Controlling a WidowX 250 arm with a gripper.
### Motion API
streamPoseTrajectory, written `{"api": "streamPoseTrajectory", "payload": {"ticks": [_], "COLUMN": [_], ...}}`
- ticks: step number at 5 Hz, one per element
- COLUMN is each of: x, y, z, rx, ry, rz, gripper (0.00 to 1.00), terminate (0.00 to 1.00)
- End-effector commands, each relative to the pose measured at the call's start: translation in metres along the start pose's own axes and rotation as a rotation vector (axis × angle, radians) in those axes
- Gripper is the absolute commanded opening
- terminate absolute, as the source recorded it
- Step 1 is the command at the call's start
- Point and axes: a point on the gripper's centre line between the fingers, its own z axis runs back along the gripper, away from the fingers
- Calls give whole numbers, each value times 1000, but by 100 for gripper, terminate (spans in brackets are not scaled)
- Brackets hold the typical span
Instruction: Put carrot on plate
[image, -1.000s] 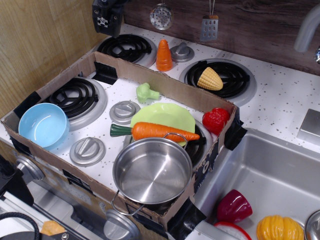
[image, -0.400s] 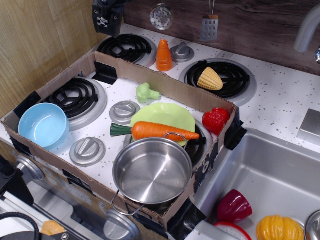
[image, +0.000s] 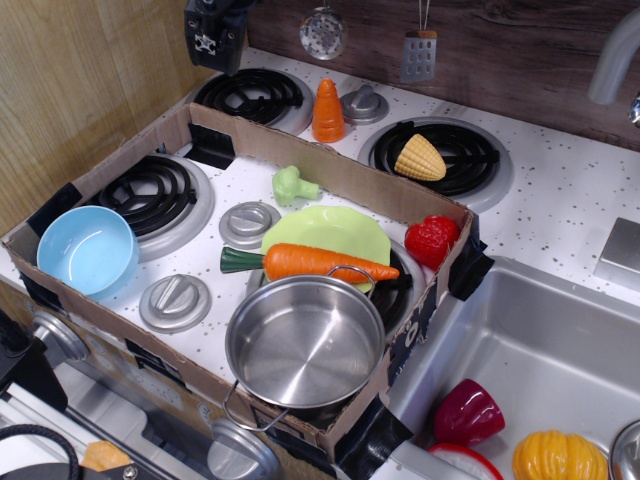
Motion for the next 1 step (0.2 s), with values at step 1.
{"api": "streamPoseTrajectory", "payload": {"ticks": [1], "x": [0], "y": [9], "z": [24], "rx": [55], "ry": [-9], "rz": [18], "gripper": [100], "terminate": [100]}}
